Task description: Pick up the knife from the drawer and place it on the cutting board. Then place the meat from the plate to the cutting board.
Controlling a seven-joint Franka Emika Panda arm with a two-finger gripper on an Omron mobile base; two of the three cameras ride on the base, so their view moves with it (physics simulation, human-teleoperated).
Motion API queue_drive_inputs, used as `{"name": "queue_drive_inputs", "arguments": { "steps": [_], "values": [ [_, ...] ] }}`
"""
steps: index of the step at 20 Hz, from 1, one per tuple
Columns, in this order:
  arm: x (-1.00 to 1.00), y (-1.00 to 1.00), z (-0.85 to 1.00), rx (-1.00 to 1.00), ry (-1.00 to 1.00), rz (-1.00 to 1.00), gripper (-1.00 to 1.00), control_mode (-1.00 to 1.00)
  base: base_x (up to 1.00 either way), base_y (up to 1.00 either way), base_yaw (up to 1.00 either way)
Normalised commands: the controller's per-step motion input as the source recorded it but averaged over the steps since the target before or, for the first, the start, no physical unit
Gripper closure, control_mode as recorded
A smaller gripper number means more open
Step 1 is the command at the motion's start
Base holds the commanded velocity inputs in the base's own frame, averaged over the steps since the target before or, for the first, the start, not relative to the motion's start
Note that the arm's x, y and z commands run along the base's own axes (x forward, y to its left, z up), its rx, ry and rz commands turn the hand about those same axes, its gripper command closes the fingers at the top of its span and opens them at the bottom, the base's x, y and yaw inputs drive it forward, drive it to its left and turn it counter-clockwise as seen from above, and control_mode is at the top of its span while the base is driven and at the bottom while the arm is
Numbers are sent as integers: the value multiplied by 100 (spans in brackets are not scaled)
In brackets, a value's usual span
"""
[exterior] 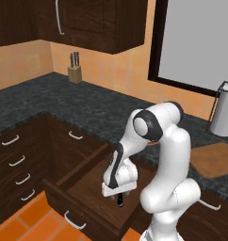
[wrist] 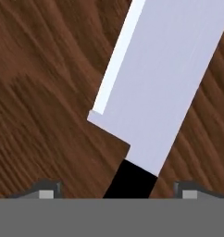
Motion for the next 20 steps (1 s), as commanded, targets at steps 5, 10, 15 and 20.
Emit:
{"name": "queue_drive_inputs", "arguments": {
  "steps": [5, 10, 15, 20],
  "values": [
    [-60, 23, 7, 0, -13, 2, 100, -100, 0, 0, 0],
    [-28, 20, 89, 4, -15, 6, 100, -100, 0, 0, 0],
    [-7, 30, 100, 8, -1, 10, 100, -100, 0, 0, 0],
    [-66, 19, 100, 5, 5, 8, 100, -100, 0, 0, 0]
  ]
}}
